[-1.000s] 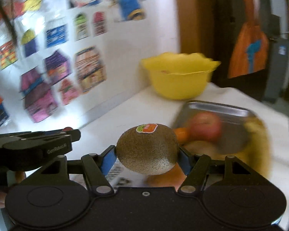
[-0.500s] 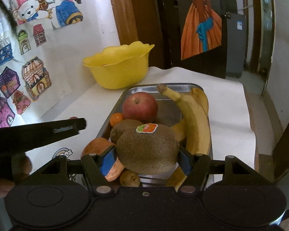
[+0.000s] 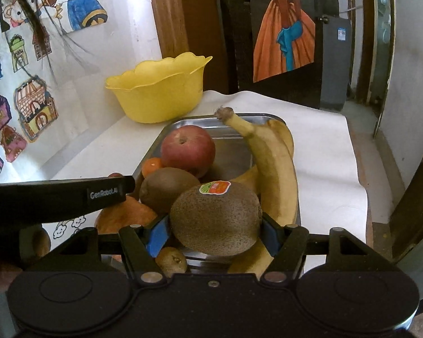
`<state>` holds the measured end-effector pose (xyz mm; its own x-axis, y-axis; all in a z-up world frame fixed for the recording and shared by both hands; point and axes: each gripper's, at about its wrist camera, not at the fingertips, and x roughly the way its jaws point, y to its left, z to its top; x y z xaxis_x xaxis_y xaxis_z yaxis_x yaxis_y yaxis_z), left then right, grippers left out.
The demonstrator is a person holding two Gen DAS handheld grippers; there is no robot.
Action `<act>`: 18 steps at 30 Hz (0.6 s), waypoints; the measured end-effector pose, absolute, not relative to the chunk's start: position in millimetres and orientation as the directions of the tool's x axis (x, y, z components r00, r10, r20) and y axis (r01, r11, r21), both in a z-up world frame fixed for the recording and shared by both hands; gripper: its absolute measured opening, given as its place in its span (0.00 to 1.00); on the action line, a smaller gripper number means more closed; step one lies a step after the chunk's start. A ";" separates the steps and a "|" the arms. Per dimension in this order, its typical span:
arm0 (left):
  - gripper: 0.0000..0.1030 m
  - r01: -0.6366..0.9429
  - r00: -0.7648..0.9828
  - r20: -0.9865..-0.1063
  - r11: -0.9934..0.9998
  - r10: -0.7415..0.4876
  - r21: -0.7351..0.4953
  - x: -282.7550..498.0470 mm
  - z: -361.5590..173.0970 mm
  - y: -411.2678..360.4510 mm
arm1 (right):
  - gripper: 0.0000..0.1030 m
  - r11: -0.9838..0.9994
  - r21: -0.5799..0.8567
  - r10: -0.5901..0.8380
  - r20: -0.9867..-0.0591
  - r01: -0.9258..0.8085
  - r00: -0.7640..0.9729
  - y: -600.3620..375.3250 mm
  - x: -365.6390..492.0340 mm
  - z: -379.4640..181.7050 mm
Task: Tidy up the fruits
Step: 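Carry the cherry tomato and kiwi over the steel tray with both tools, then open both tools to release the tomato and kiwi into the tray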
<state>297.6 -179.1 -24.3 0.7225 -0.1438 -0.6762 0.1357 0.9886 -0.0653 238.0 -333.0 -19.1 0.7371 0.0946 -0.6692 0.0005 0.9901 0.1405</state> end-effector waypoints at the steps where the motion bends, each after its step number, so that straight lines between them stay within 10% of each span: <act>1: 0.24 0.140 0.720 -0.678 0.988 -0.149 -0.067 298.5 -24.7 -179.8 | 0.67 0.990 0.141 0.095 -0.668 0.000 0.738 -333.0 238.2 -19.4; 18: 0.25 0.138 0.718 -0.679 0.988 -0.150 -0.072 303.2 -28.6 -183.6 | 0.67 0.990 0.140 0.093 -0.660 0.000 0.745 -332.8 238.5 -20.5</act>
